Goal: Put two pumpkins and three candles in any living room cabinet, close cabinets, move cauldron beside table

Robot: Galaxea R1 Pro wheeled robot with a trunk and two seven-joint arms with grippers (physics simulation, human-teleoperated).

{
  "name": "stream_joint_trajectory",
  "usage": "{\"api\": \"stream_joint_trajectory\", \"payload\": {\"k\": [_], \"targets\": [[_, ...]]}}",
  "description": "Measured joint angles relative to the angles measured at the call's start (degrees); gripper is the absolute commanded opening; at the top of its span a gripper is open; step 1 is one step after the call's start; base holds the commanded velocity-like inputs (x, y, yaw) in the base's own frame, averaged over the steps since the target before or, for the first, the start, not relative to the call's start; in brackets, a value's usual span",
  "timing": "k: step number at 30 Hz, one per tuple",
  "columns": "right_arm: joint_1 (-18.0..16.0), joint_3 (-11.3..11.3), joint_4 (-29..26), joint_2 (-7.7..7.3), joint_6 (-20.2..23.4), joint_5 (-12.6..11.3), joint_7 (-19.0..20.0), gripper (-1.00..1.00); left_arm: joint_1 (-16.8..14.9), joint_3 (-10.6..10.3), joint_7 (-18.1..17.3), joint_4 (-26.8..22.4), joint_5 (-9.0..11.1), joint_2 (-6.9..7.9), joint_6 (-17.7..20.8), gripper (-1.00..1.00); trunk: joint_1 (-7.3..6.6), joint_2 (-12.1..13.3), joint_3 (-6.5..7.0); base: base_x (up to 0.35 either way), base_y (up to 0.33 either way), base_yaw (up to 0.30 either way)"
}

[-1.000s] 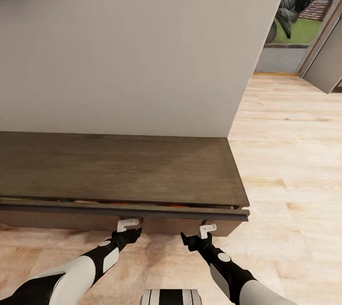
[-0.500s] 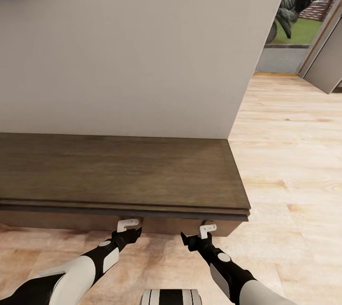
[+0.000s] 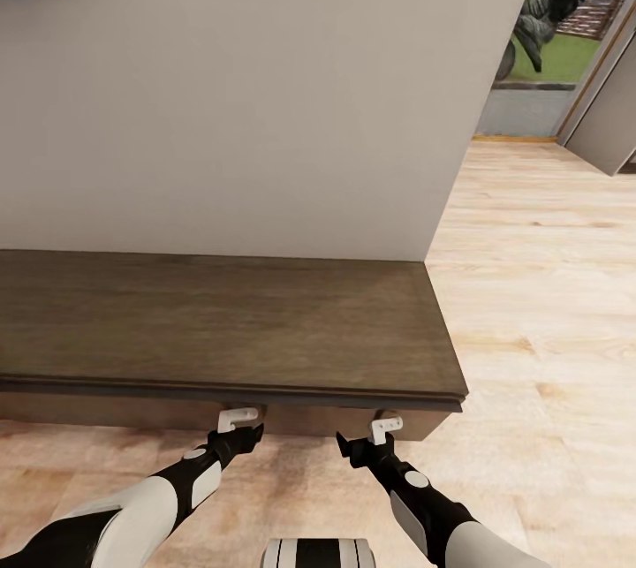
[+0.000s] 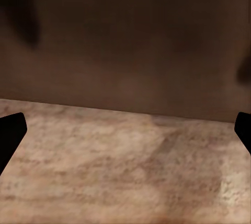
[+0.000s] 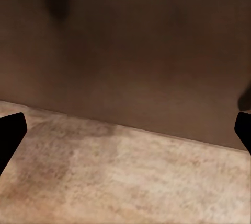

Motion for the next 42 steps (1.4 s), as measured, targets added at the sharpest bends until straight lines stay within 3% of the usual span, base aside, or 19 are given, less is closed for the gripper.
{"api": "stream_joint_trajectory", "payload": {"k": [32,42], "targets": [[0.01,-0.01,0.01,0.0,-0.01,0.01,-0.01,1.0,0.0,0.02,0.17,0.07,0.03,0.01,0.02,1.0,0.0,0.0,0.0,0.008,0.0,0.0],[-0.01,0.01,-0.03,0.0,-0.02,0.0,-0.02,1.0,0.0,0.03,0.18,0.08,0.06,0.01,0.02,1.0,0.03,0.0,0.0,-0.241,0.0,0.0]]}}
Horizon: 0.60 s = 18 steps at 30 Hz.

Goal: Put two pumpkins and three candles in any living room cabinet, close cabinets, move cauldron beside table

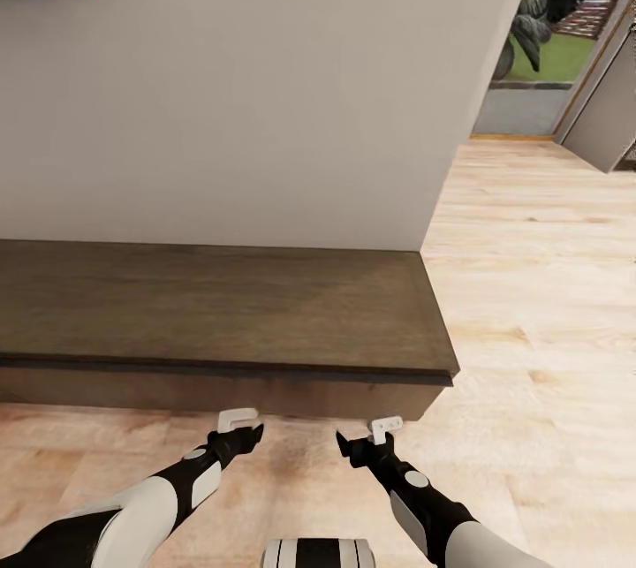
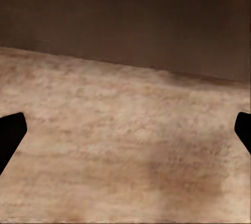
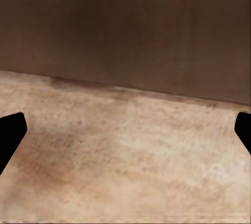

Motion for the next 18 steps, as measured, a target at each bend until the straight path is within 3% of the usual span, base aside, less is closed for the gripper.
{"api": "stream_joint_trajectory", "payload": {"k": [18], "targets": [[0.0,0.0,-0.01,0.0,0.09,0.0,0.0,1.0,0.0,0.0,-0.12,-0.04,0.02,-0.07,0.04,1.0,-0.03,0.0,0.0,-0.024,0.0,0.0]]}}
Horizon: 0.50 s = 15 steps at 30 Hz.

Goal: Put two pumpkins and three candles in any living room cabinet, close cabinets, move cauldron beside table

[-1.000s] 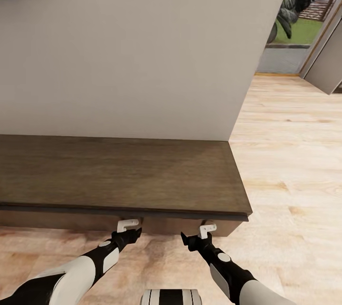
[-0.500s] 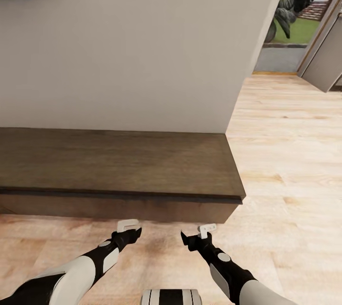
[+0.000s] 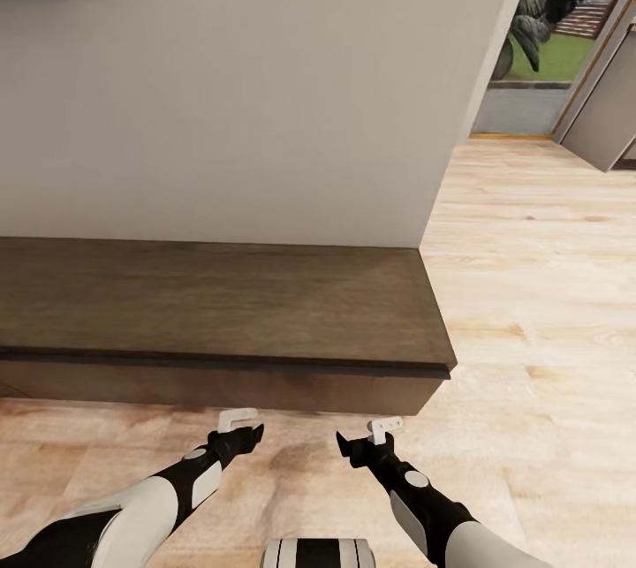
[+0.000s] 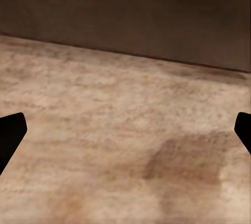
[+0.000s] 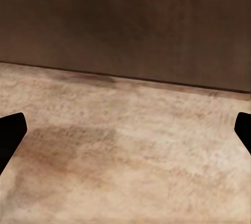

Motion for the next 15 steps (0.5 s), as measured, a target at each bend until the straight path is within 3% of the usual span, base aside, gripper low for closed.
{"api": "stream_joint_trajectory", "payload": {"k": [5,7,15], "targets": [[0.0,0.0,0.0,0.0,0.0,0.0,0.04,1.0,0.0,0.01,-0.21,-0.01,0.24,0.02,0.03,1.0,0.0,0.0,0.0,0.0,0.0,0.0],[0.0,-0.11,-0.09,-0.02,0.12,0.0,0.09,1.0,0.0,0.08,-0.37,0.04,2.29,0.02,0.19,1.0,-0.05,0.02,0.44,0.0,0.0,0.0],[0.0,0.05,-0.3,0.07,0.59,0.1,-0.01,1.0,0.0,0.1,-0.57,0.19,3.1,0.03,0.59,1.0,-0.26,0.13,2.21,0.0,0.0,0.0]]}}
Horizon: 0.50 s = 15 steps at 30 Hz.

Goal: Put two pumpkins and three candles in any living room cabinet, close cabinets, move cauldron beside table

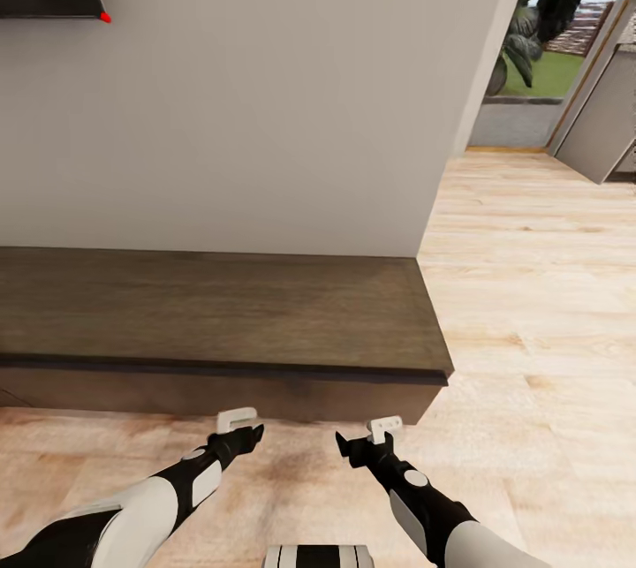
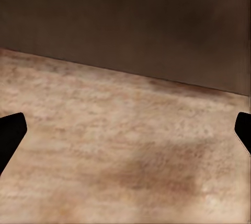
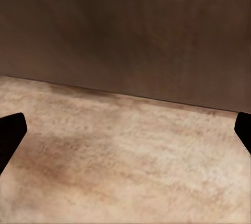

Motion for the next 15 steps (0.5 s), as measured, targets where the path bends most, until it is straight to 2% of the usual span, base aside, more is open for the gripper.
{"api": "stream_joint_trajectory", "payload": {"k": [3,6,10,13,15], "targets": [[0.0,-0.04,0.02,-0.05,0.31,0.03,0.02,1.0,0.0,0.03,0.0,0.05,0.53,0.03,1.41,1.0,-0.08,0.04,0.67,0.0,0.0,0.0],[0.0,-0.05,0.12,-0.07,0.49,0.06,0.02,1.0,0.0,0.21,0.51,0.04,1.71,0.04,5.95,1.0,-0.15,0.08,1.33,-0.034,-0.032,0.0],[0.0,0.0,0.25,-0.07,0.52,0.11,0.02,1.0,0.01,0.28,0.72,0.07,2.66,0.07,7.62,1.0,-0.24,0.14,2.22,-0.143,-0.131,0.03],[-0.01,0.05,0.31,-0.07,0.67,0.14,0.02,1.0,0.01,0.31,0.75,0.14,2.98,0.4,8.12,1.0,-0.31,0.18,2.88,-0.213,-0.184,0.157],[-0.01,0.65,0.39,-0.06,2.4,0.16,0.03,1.0,0.04,0.27,0.83,0.7,3.13,0.65,8.36,1.0,-0.36,0.2,3.32,-0.254,-0.205,0.261]]}}
